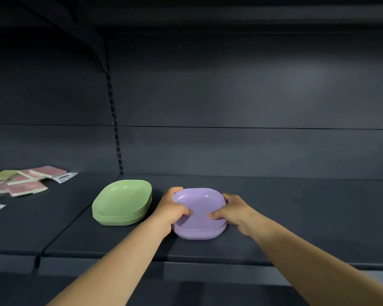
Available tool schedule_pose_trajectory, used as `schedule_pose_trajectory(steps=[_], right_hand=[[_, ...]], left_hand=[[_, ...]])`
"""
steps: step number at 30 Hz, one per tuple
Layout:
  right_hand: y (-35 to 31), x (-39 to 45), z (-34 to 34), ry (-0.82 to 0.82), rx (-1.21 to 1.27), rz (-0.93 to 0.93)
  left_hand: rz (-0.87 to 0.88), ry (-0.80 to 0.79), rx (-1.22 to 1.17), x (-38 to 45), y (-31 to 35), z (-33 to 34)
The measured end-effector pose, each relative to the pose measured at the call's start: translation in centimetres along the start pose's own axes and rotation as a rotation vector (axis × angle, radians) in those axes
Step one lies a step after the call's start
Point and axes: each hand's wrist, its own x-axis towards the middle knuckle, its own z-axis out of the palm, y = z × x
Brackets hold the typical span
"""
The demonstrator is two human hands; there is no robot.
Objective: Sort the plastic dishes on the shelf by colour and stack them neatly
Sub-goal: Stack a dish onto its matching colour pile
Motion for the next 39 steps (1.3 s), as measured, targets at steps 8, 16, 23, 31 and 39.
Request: schedule_pose_trajectory(steps=[8,16,23,31,39], right_hand=[[0.7,-4.5,-4.1,-0.088,0.170,-0.255],[6.3,-10.4,-17.2,0.193,0.375,-0.287],[13.6,-18.8,-32.8,0.357,0.352,-0.254],[23.0,-28.8,-51.6,0.470,0.370,-0.261],[28.4,-34.4,-65.6,0.673,0.375,-0.278]], left_hand=[[0.103,-0.056,-0.093,-1.5,2.9,3.6],[0.007,-0.294,-0.296,-4.8,8.6,16.6],[0.007,-0.386,-0.251,-12.2,14.4,33.9],[0.120,-0.418,-0.318,-21.6,22.2,54.9],[0.147,-0.543,-0.372,-26.3,28.3,70.7]])
